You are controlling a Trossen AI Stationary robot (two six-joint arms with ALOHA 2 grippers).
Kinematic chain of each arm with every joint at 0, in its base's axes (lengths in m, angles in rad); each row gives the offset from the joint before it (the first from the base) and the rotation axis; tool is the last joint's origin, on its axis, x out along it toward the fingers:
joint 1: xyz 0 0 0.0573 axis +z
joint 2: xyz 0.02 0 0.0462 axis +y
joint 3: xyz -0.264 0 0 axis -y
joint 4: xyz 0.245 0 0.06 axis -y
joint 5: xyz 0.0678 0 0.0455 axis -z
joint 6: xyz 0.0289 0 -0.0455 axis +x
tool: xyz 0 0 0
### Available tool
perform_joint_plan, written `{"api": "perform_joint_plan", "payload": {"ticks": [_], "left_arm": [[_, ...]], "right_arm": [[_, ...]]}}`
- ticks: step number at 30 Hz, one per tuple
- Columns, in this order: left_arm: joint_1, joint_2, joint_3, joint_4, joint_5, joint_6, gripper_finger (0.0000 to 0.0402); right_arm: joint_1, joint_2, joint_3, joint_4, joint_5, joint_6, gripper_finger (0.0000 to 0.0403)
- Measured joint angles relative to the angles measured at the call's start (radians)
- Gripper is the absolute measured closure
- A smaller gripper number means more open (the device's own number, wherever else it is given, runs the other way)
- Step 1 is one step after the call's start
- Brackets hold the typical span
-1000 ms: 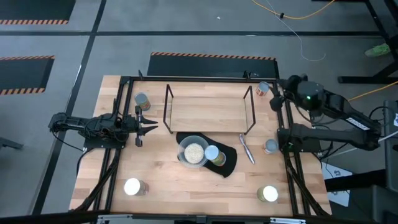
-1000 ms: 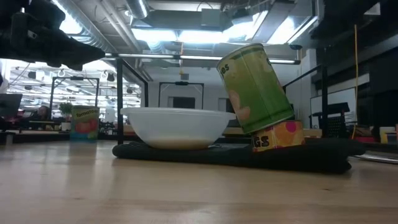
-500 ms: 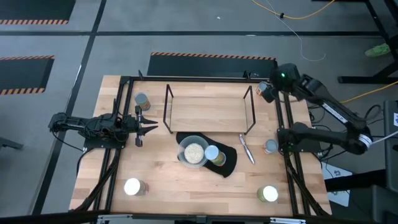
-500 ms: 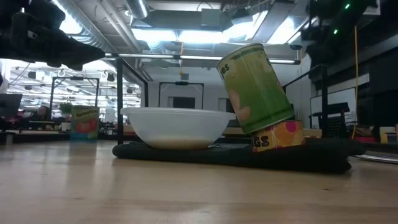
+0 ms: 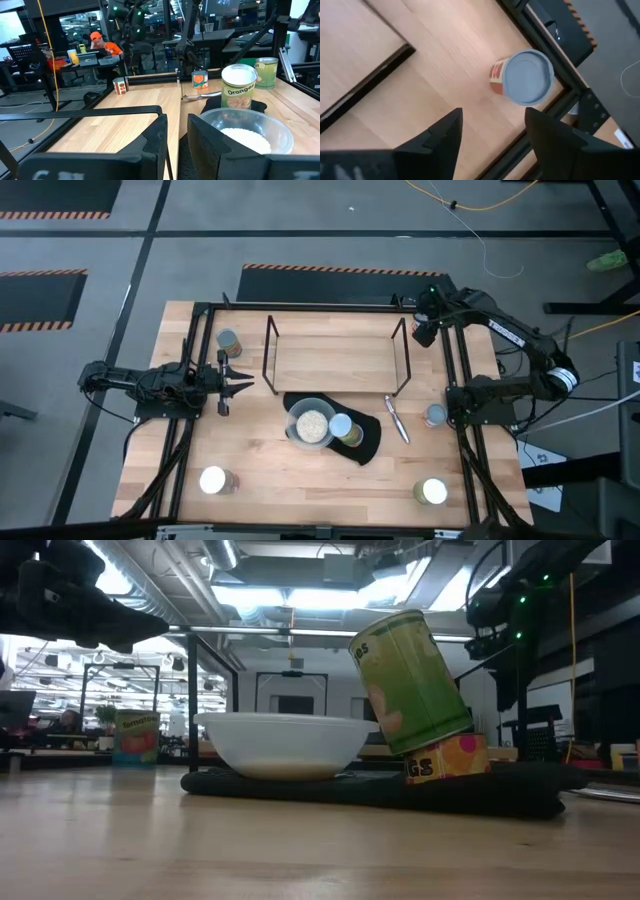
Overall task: Pick and place cans onto a shelf
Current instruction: Put the canned diced tomatoes on the shelf
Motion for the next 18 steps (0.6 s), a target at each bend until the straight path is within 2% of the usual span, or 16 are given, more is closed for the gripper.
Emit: {"api": "perform_joint_plan", "payload": {"ticks": [7, 18], "left_arm": [[0.0, 0.0, 0.0, 0.0, 0.0, 0.0, 0.0333], [0.0, 0.0, 0.0, 0.0, 0.0, 0.0, 0.0333]], "right_arm": [[-0.002, 0.094, 0.0, 0.101, 0.077, 0.0, 0.02], [-0.027, 0.235, 0.0, 0.128, 0.078, -0.011, 0.0201]]}}
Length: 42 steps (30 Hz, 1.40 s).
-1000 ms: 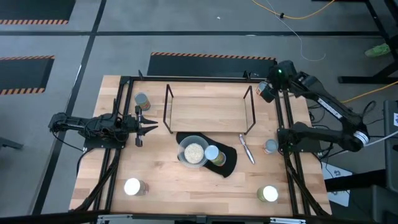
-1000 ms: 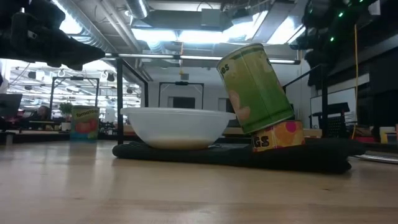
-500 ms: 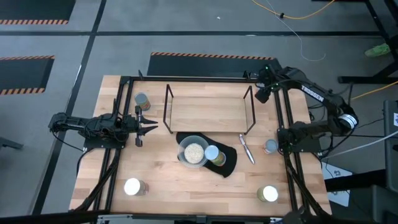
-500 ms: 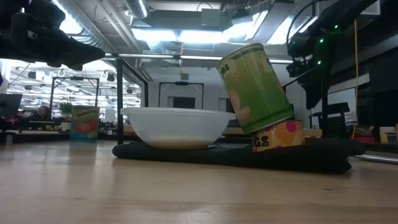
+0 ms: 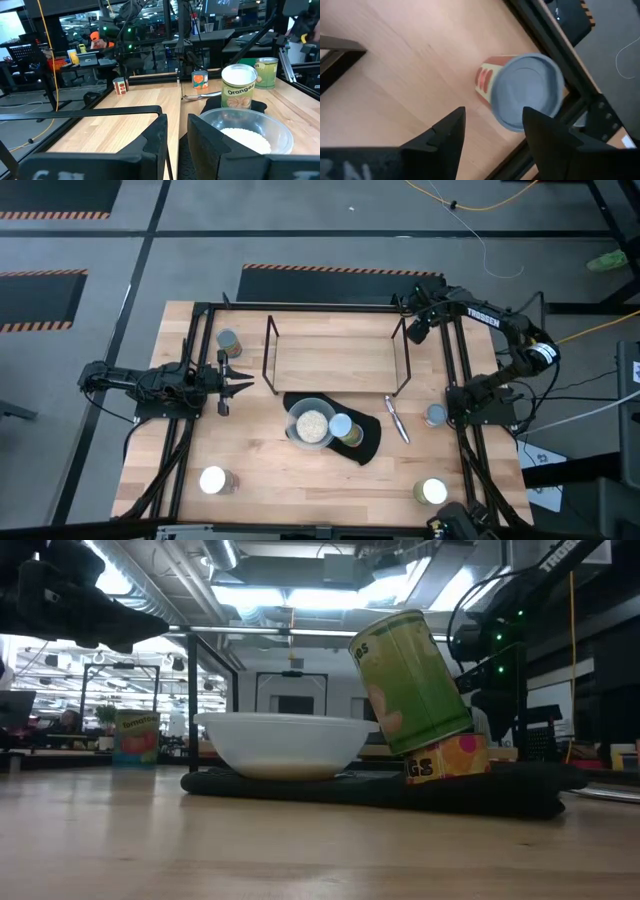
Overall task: Pick and place cans onto a shelf
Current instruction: Put the canned diced tomatoes on the shelf
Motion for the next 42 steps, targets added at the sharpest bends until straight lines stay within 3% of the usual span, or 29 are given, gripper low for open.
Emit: {"api": "perform_joint_plan", "payload": {"ticks": [14, 27, 32, 42], "left_arm": [[0.0, 0.0, 0.0, 0.0, 0.0, 0.0, 0.0333], [0.0, 0.0, 0.0, 0.0, 0.0, 0.0, 0.0333], [0.0, 0.0, 0.0, 0.0, 0.0, 0.0, 0.0333], [0.0, 0.0, 0.0, 0.0, 0.0, 0.0, 0.0333]], "right_arm": [[-0.02, 0.107, 0.001, 0.059, 0.003, -0.025, 0.021], [-0.019, 0.113, 0.003, 0.069, 0.011, -0.041, 0.0337], [-0.019, 0.111, 0.005, 0.069, 0.005, 0.036, 0.0383], [-0.02, 0.117, 0.022, 0.037, 0.008, 0.142, 0.0375]]}}
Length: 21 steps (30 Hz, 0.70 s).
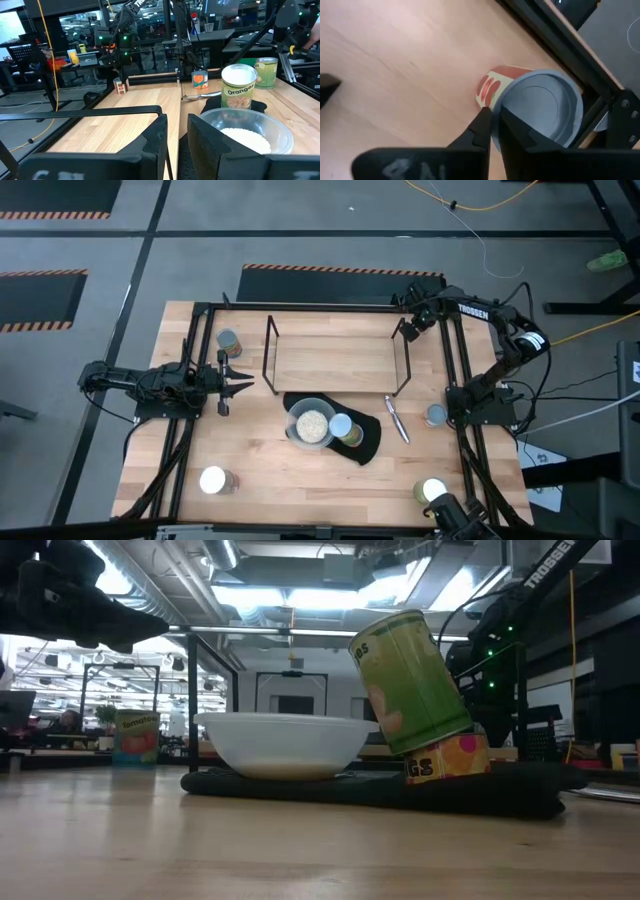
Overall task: Pick and place cans onto a shelf
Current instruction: Put the canned diced tomatoes on the shelf
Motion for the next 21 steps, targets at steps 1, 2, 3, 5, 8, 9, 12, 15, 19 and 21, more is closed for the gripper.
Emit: {"api": "perform_joint_plan", "payload": {"ticks": [1, 2, 3, 5, 8, 9, 12, 15, 19, 21], "left_arm": [[0.0, 0.0, 0.0, 0.0, 0.0, 0.0, 0.0333], [0.0, 0.0, 0.0, 0.0, 0.0, 0.0, 0.0333], [0.0, 0.0, 0.0, 0.0, 0.0, 0.0, 0.0333], [0.0, 0.0, 0.0, 0.0, 0.0, 0.0, 0.0333], [0.0, 0.0, 0.0, 0.0, 0.0, 0.0, 0.0333], [0.0, 0.0, 0.0, 0.0, 0.0, 0.0, 0.0333], [0.0, 0.0, 0.0, 0.0, 0.0, 0.0, 0.0333], [0.0, 0.0, 0.0, 0.0, 0.0, 0.0, 0.0333], [0.0, 0.0, 0.0, 0.0, 0.0, 0.0, 0.0333], [0.0, 0.0, 0.0, 0.0, 0.0, 0.0, 0.0333]], "right_arm": [[0.0, 0.002, 0.011, -0.027, 0.004, 0.0, 0.0375], [0.0, 0.002, 0.024, -0.055, 0.015, 0.0, 0.0376], [0.0, 0.002, 0.041, -0.073, 0.03, 0.0, 0.0379], [0.0, 0.002, 0.08, -0.104, 0.061, 0.0, 0.0381], [0.0, 0.002, 0.138, -0.187, 0.079, 0.0, 0.0381], [0.0, 0.002, 0.164, -0.209, 0.083, 0.0, 0.0381], [0.0, 0.0, 0.242, -0.286, 0.085, 0.001, 0.0381], [0.0, 0.0, 0.334, -0.357, 0.087, 0.003, 0.0382], [0.0, 0.0, 0.469, -0.464, 0.087, 0.036, 0.0382], [0.008, 0.0, 0.542, -0.519, 0.088, 0.071, 0.0382]]}}
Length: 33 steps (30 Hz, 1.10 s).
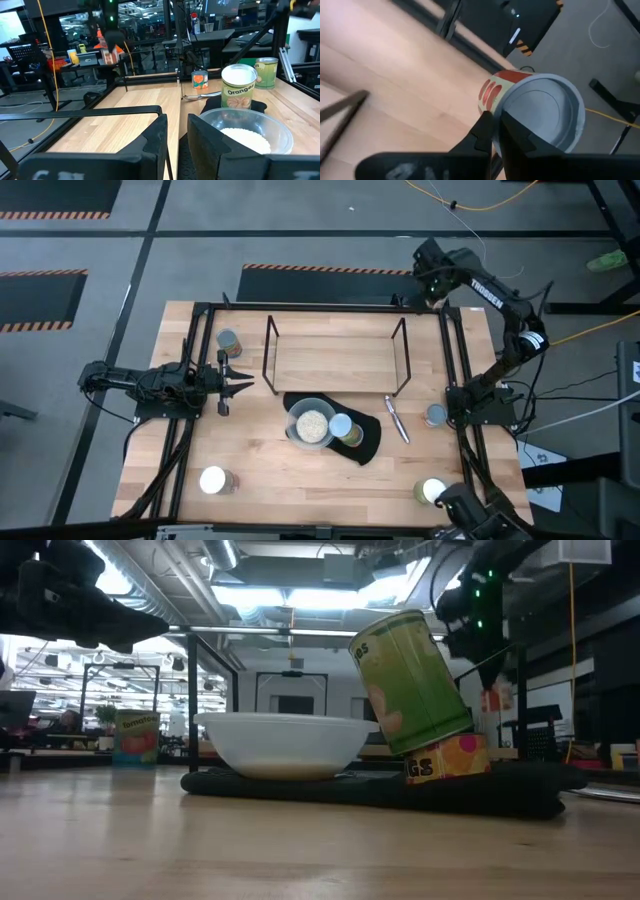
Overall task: Pick and place cans onto a shelf
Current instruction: Put the canned diced tomatoes on the shelf
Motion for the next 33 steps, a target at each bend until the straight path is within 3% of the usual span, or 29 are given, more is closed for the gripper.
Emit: {"api": "perform_joint_plan", "payload": {"ticks": [5, 13, 25, 33], "left_arm": [[0.0, 0.0, 0.0, 0.0, 0.0, 0.0, 0.0333], [0.0, 0.0, 0.0, 0.0, 0.0, 0.027, 0.0333], [0.0, 0.0, 0.0, 0.0, 0.0, 0.078, 0.0333], [0.0, 0.0, 0.0, 0.0, 0.0, 0.078, 0.0333]], "right_arm": [[0.047, -0.001, 0.173, -0.126, -0.04, 0.087, 0.0382], [0.205, -0.002, 0.374, -0.191, -0.308, 0.221, 0.0382], [0.628, 0.02, 0.419, -0.189, -0.313, 0.489, 0.0381], [0.868, 0.136, 0.419, -0.188, -0.224, 0.578, 0.0381]]}}
